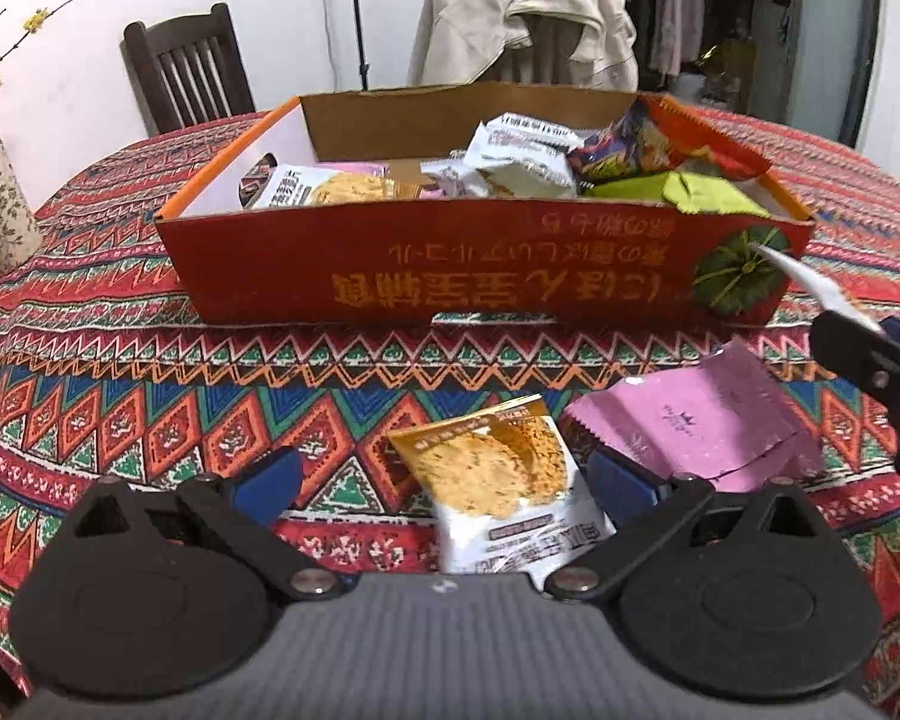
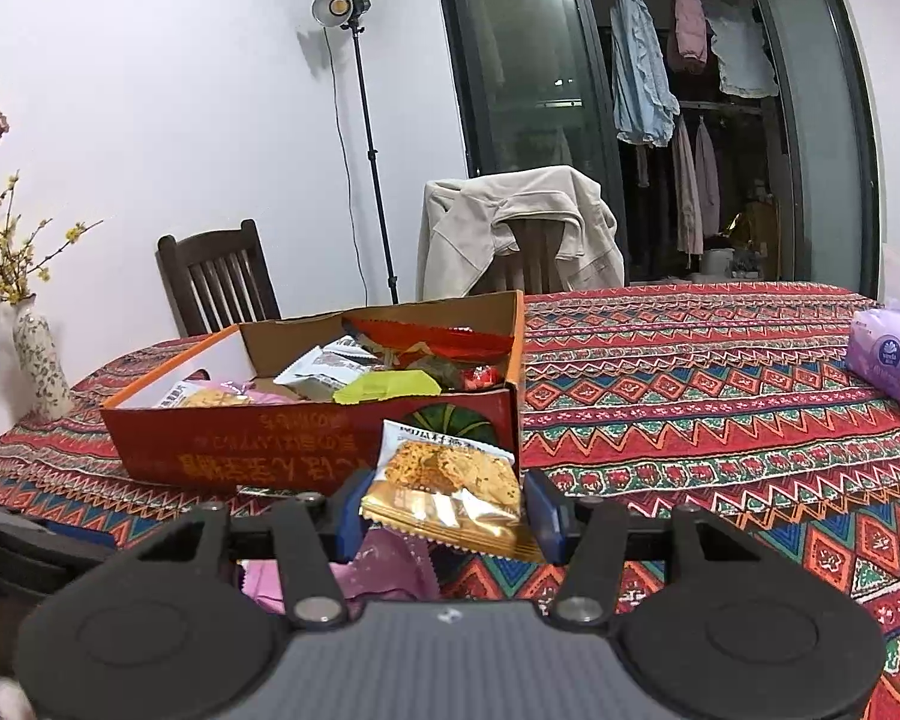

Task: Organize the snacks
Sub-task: 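Grasp a white biscuit packet with the left gripper while the right holds its packets, then lift both held packets over the cardboard box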

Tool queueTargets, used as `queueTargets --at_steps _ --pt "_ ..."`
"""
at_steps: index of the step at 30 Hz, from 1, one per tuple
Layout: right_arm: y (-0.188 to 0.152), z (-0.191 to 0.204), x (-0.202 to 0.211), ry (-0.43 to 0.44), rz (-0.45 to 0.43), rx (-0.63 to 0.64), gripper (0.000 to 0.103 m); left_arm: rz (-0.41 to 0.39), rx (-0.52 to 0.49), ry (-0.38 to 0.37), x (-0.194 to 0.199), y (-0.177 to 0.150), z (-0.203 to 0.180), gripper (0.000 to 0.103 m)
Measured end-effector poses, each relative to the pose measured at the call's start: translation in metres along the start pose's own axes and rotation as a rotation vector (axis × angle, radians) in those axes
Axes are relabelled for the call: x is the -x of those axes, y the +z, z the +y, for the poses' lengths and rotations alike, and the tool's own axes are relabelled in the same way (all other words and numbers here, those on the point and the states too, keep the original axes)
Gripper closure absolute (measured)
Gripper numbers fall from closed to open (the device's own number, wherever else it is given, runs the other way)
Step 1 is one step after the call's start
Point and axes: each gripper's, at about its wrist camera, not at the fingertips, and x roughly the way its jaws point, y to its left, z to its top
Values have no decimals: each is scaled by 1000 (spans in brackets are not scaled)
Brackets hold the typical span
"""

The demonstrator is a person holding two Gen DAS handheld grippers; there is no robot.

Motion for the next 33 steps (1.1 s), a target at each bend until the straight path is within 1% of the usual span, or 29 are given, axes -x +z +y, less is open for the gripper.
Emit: queueTargets --at_steps 2,6,9,11,12,13,14,15,16,21,26,33 --pt "0 0 1 2 -1 2 50 9 14 5 -4 0 -1 0" --pt "0 0 3 16 -9 5 50 -6 24 29 -4 -1 -4 0" --pt "0 1 5 23 -15 3 50 -11 38 24 -3 -4 -2 0" --pt "0 0 5 26 -17 1 50 -6 63 -9 -2 -5 1 8" --pt "0 0 6 28 -18 1 50 -10 61 -10 0 -5 2 18" --pt "0 0 6 31 -19 1 50 -18 55 -17 3 -5 1 32" --pt "0 -1 7 34 -19 1 50 -23 44 -29 5 -5 1 38" --pt "0 -1 7 36 -19 0 50 -26 34 -40 7 -5 0 47" --pt "0 -1 6 36 -18 0 50 -28 28 -46 8 -5 -1 49" --pt "0 0 5 41 -17 -3 50 -41 25 -61 11 -8 0 52" --pt "0 2 3 42 -11 -1 50 -64 26 -72 17 -9 5 52" --pt "1 6 7 57 -37 25 50 -126 20 -94 33 -3 14 52"
